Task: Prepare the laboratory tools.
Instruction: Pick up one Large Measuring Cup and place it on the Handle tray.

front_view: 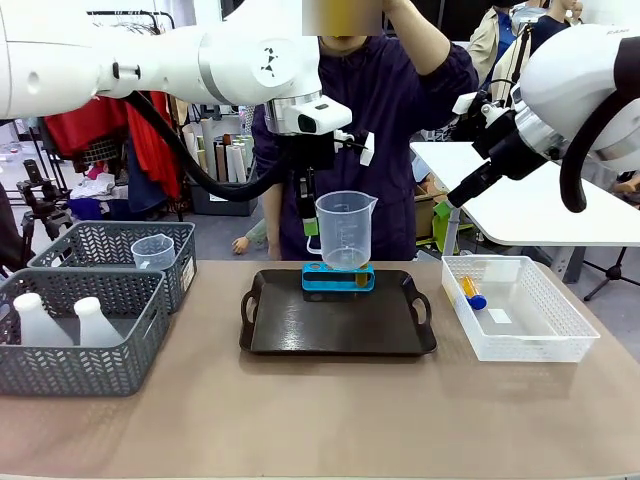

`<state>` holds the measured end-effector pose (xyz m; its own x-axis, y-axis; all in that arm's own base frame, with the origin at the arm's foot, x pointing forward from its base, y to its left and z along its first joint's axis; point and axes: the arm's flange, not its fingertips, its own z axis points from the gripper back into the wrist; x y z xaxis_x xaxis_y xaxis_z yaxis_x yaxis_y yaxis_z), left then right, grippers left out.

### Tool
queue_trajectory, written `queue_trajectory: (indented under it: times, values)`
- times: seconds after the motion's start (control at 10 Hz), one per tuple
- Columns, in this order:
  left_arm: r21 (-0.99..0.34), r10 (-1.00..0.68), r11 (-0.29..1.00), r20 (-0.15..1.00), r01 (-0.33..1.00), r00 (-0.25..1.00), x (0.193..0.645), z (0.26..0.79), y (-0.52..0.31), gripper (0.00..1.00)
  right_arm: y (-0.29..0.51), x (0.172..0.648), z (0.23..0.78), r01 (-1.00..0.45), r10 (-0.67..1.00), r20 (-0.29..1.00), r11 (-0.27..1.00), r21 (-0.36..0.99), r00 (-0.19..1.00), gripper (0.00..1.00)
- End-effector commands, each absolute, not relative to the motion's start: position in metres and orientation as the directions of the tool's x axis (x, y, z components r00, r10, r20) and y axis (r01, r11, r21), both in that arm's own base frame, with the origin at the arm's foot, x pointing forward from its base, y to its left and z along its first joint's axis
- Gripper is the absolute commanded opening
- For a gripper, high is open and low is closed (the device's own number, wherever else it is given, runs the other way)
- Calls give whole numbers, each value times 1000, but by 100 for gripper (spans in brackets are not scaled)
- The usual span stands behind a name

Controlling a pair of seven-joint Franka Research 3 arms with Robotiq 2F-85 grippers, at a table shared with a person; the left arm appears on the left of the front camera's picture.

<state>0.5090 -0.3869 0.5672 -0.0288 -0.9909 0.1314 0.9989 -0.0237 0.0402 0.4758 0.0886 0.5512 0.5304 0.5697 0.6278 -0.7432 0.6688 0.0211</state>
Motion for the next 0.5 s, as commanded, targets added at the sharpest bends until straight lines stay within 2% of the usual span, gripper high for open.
queue_trajectory:
  times: [0.0,0.4]
  values:
    - [64,-989,-25,146,998,-34,507,545,-395,0,88,476,551,-744,566,631,668,26,531,100]
    - [84,-986,-90,130,992,-101,503,495,-431,0,88,476,551,-744,566,631,668,26,531,100]
